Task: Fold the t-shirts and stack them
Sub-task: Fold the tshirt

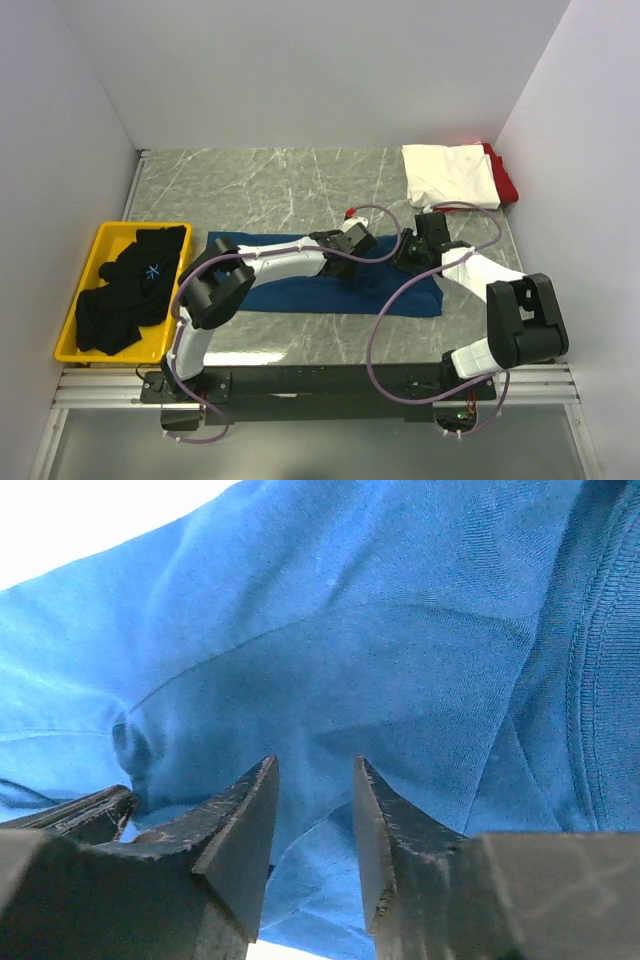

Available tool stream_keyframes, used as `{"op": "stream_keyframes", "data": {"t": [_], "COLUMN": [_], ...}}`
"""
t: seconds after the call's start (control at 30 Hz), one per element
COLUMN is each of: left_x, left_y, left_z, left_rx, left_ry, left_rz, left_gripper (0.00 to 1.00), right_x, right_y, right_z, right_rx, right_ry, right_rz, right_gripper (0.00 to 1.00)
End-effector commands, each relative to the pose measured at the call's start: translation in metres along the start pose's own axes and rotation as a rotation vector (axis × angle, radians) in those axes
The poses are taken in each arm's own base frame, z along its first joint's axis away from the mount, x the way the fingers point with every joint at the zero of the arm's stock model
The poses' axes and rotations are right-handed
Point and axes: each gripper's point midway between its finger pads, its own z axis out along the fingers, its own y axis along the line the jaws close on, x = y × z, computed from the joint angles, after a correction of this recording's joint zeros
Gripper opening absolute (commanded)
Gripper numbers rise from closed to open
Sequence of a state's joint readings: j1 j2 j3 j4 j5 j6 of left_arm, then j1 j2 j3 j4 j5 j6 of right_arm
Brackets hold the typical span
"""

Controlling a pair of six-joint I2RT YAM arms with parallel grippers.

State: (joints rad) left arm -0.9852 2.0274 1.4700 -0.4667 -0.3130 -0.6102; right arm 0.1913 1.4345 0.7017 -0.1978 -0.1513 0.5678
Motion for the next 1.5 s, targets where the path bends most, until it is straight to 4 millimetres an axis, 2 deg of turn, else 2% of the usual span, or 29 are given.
{"op": "stream_keyframes", "data": {"t": [0.0,0.13,0.33,0.47,0.63,0.8,0.93,0.97,1.1,1.2,1.33,1.47], "left_x": [-0.015,-0.012,-0.011,-0.010,-0.010,-0.011,-0.014,-0.014,-0.018,-0.022,-0.025,-0.027], "left_y": [-0.003,-0.002,0.001,0.002,0.001,0.002,0.001,0.001,0.002,0.003,0.001,0.003], "left_z": [-0.016,-0.015,-0.014,-0.013,-0.014,-0.014,-0.016,-0.016,-0.020,-0.023,-0.025,-0.026], "left_rx": [0.027,0.021,0.011,0.009,0.013,0.021,0.035,0.038,0.038,0.043,0.051,0.047], "left_ry": [-0.053,-0.051,-0.052,-0.050,-0.053,-0.054,-0.059,-0.059,-0.067,-0.074,-0.080,-0.086], "left_rz": [-0.030,-0.028,-0.030,-0.035,-0.044,-0.057,-0.068,-0.067,-0.068,-0.070,-0.072,-0.077], "left_gripper": [0.07,0.06,0.06,0.06,0.06,0.06,0.06,0.06,0.06,0.06,0.06,0.06], "right_x": [-0.017,-0.008,0.003,0.012,0.025,0.037,0.022,0.019,-0.009,-0.009,-0.003,0.005], "right_y": [0.009,0.004,0.007,0.006,0.002,-0.001,0.001,0.001,0.000,0.000,0.000,0.001], "right_z": [0.001,0.003,-0.009,-0.016,-0.026,-0.035,-0.041,-0.041,-0.038,-0.025,-0.013,-0.005], "right_rx": [-0.027,-0.021,-0.062,-0.081,-0.096,-0.114,-0.097,-0.087,-0.018,-0.007,-0.015,-0.037], "right_ry": [-0.037,-0.012,-0.006,0.009,0.015,0.016,-0.040,-0.043,-0.092,-0.047,-0.009,0.021], "right_rz": [-0.034,-0.040,-0.049,-0.056,-0.059,-0.046,-0.049,-0.051,-0.073,-0.081,-0.083,-0.080], "right_gripper": [0.44,0.45,0.41,0.36,0.21,0.19,0.28,0.35,0.48,0.57,0.59,0.55]}}
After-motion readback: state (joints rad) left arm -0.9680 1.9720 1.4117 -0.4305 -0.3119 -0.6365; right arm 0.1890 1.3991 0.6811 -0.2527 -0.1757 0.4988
